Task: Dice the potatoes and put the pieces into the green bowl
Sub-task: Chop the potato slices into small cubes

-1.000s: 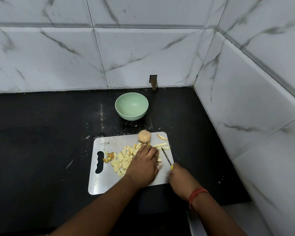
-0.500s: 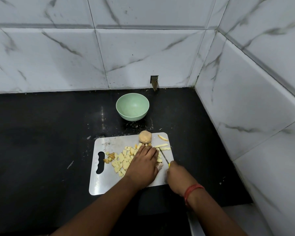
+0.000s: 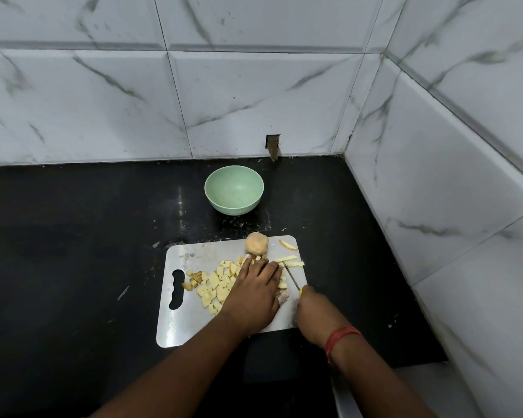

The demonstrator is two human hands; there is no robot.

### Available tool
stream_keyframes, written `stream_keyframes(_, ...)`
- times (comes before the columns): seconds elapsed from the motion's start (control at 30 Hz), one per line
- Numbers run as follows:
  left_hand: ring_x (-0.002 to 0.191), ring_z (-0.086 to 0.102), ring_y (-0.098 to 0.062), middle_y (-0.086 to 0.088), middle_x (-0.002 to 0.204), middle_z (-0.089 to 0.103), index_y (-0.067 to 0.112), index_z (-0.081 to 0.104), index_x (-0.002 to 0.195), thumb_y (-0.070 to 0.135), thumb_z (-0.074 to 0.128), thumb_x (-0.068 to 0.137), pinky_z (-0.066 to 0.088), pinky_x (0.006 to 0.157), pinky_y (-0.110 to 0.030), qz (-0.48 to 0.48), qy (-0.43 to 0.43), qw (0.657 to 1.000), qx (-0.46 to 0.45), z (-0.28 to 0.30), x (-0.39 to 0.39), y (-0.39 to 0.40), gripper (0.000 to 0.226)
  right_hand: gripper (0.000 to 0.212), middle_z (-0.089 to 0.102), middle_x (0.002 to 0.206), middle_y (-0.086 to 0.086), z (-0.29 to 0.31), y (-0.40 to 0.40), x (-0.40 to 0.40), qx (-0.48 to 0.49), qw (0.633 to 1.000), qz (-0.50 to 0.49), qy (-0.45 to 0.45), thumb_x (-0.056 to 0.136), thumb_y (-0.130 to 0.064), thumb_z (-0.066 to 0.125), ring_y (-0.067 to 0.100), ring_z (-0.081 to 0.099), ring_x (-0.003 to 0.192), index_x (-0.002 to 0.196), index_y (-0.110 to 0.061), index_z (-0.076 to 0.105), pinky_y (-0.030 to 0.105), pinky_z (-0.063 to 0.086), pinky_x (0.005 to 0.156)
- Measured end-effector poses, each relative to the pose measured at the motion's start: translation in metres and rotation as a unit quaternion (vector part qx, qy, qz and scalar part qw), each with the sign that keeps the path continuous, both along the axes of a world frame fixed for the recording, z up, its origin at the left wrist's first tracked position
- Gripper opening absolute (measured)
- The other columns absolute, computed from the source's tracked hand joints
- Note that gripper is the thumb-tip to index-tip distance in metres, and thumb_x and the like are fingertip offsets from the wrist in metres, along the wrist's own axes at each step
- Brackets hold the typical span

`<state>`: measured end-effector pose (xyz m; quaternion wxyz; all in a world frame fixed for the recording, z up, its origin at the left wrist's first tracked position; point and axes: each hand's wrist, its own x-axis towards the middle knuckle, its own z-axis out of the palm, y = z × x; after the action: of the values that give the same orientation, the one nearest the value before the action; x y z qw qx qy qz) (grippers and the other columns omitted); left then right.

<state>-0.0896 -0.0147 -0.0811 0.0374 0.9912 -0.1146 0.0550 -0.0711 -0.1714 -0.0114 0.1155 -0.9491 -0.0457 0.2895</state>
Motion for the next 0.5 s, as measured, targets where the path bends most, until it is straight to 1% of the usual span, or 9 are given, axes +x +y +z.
stream_keyframes(0.1,0.142,0.038,-0.025,-0.002,0.148,0.049,0.012,0.049,0.149,0.054,0.031,0.102,0.022,0.123,-0.051,0.000,0.006,1.000,-0.002,0.0015,-0.0004,-0.0004,0.066,0.030,0.060,0.117,0.016,-0.0010,0.0022,0.0004,-0.002,1.000,0.003,0.008,0.094,-0.007,0.039,0.028,0.063,0.103,0.124,-0.006,0.042,0.029,0.042,0.073)
stream_keyframes(0.23,0.139,0.040,-0.025,-0.002,0.145,0.052,0.012,0.054,0.146,0.053,0.030,0.101,0.024,0.122,-0.052,0.001,0.007,1.000,0.002,0.0037,0.0010,-0.0012,0.065,0.028,0.060,0.118,0.017,-0.0030,0.0042,0.0000,-0.004,1.000,0.010,0.014,0.095,-0.006,0.040,0.028,0.063,0.104,0.123,-0.005,0.042,0.029,0.041,0.072)
stream_keyframes(0.3,0.136,0.043,-0.025,-0.001,0.141,0.054,0.012,0.057,0.142,0.053,0.032,0.099,0.026,0.121,-0.052,0.003,0.000,1.000,0.004,0.0036,0.0013,-0.0017,0.064,0.029,0.059,0.119,0.018,-0.0018,0.0039,0.0007,0.006,1.000,0.021,0.014,0.096,-0.008,0.040,0.031,0.061,0.106,0.124,-0.003,0.042,0.032,0.044,0.076)
stream_keyframes(0.37,0.134,0.045,-0.025,-0.001,0.138,0.056,0.012,0.059,0.140,0.052,0.034,0.099,0.028,0.120,-0.052,0.008,-0.003,1.000,0.002,0.0038,0.0017,-0.0024,0.063,0.031,0.058,0.120,0.019,0.0005,0.0026,0.0011,0.020,0.999,0.034,0.015,0.097,-0.010,0.040,0.035,0.058,0.110,0.126,-0.001,0.044,0.036,0.046,0.086)
stream_keyframes(0.4,0.133,0.046,-0.025,-0.001,0.137,0.057,0.012,0.060,0.140,0.052,0.035,0.099,0.029,0.120,-0.053,0.010,-0.004,1.000,0.001,0.0043,0.0020,-0.0031,0.063,0.032,0.057,0.121,0.020,0.0012,0.0017,0.0007,0.023,0.999,0.036,0.016,0.097,-0.010,0.041,0.036,0.058,0.111,0.127,0.000,0.044,0.038,0.046,0.088)
stream_keyframes(0.5,0.132,0.047,-0.027,-0.002,0.135,0.057,0.011,0.060,0.139,0.052,0.036,0.099,0.030,0.119,-0.054,0.013,-0.003,1.000,0.007,0.0059,0.0027,-0.0055,0.062,0.032,0.057,0.121,0.020,0.0022,0.0005,-0.0025,0.024,0.999,0.038,0.021,0.097,-0.011,0.041,0.036,0.057,0.112,0.128,0.000,0.043,0.037,0.046,0.089)
